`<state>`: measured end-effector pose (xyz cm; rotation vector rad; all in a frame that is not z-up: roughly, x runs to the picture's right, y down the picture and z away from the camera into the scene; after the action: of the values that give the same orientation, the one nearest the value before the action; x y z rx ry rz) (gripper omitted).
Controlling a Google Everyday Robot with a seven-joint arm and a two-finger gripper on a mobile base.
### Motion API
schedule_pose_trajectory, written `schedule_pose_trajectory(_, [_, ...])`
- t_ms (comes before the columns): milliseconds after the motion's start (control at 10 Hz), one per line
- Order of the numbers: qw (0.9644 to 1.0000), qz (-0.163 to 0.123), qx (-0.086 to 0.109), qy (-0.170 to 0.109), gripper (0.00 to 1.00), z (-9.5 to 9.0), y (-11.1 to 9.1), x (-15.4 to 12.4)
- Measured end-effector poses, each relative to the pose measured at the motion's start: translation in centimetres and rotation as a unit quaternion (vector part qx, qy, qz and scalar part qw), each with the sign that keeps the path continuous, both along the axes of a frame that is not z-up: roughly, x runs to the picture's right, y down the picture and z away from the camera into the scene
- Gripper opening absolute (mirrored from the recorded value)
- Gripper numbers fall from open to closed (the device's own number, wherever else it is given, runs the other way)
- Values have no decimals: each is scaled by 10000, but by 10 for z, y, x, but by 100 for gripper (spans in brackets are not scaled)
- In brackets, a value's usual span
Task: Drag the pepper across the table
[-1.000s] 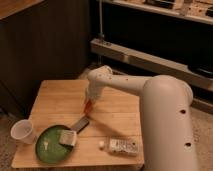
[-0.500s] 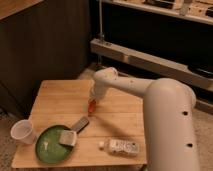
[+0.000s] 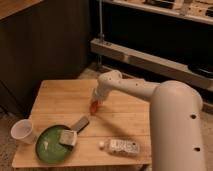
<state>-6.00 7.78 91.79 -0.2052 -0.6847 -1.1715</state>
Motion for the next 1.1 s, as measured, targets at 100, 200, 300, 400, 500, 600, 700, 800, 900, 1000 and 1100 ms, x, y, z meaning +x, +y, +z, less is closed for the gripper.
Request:
schedule_pose_trajectory(100, [10000, 43, 25, 10, 0, -1, -1, 7])
schedule_pose_trajectory(200, [9999, 116, 45, 14, 0, -2, -3, 14])
schedule_pose_trajectory(300, [9998, 174, 50, 43, 0, -2, -4, 21])
schedule_pose_trajectory(400, [9997, 241, 34, 75, 0, -1, -4, 28])
schedule_pose_trajectory(500, [9995, 309, 21, 96, 0, -1, -5, 33])
schedule_pose_trajectory(600, [9993, 351, -1, 122, 0, 0, -3, 39])
schedule_pose_trajectory(700, [9991, 403, -12, 163, 0, 0, -4, 44])
schedule_pose_trajectory(800, [9989, 434, -25, 196, 0, 0, -3, 48])
schedule_pose_trajectory(900, [9987, 462, -36, 223, 0, 1, -2, 51])
schedule_pose_trajectory(1000, [9985, 480, -35, 257, 0, 1, -2, 54])
schedule_pose_trajectory(1100, [9983, 499, -32, 314, 0, 2, -1, 58])
